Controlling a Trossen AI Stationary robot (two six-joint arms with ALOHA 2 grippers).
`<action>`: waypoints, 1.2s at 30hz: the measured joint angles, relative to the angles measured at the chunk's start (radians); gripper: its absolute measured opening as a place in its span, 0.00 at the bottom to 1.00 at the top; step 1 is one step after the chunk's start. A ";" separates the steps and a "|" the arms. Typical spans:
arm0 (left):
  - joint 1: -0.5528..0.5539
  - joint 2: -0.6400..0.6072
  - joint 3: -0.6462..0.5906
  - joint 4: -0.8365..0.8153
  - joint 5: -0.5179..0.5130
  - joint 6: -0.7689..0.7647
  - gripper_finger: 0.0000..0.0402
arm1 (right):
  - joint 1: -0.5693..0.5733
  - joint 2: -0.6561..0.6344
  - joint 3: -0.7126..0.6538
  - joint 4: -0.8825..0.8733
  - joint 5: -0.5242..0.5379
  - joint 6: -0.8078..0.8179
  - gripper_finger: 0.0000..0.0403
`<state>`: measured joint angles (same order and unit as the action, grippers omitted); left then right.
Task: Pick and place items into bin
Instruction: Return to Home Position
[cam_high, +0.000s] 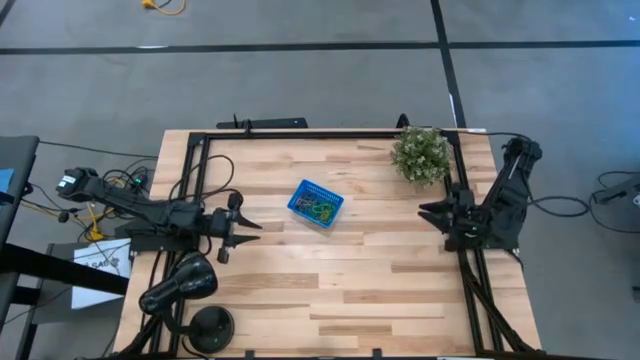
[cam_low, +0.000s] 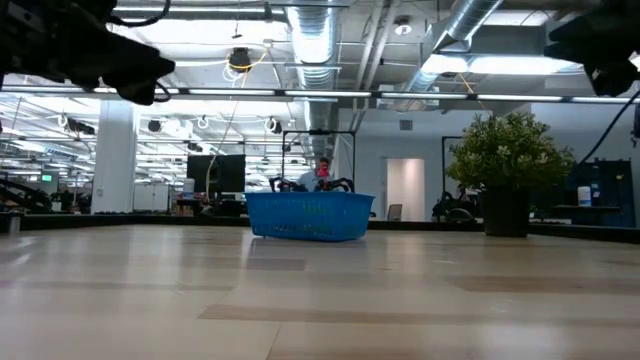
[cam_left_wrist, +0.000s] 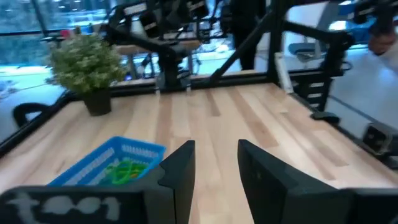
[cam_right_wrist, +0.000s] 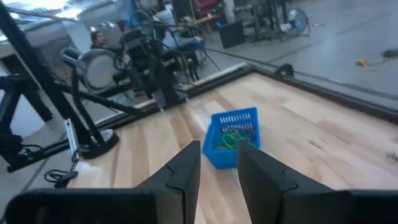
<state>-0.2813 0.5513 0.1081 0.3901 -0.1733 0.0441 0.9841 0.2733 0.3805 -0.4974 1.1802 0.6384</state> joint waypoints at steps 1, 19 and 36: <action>0.000 -0.003 0.000 0.003 0.017 0.000 0.27 | -0.001 -0.011 -0.017 0.038 0.000 -0.037 0.24; 0.002 0.038 -0.042 0.177 0.140 0.057 0.27 | -0.288 -0.231 -0.215 0.580 -0.639 -0.717 0.24; 0.003 0.044 -0.096 0.337 0.148 0.077 0.27 | -0.595 -0.242 -0.374 0.684 -0.800 -0.578 0.24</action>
<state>-0.2779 0.5949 0.0120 0.7271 -0.0253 0.1215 0.3891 0.0311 0.0067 0.1867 0.3800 0.0603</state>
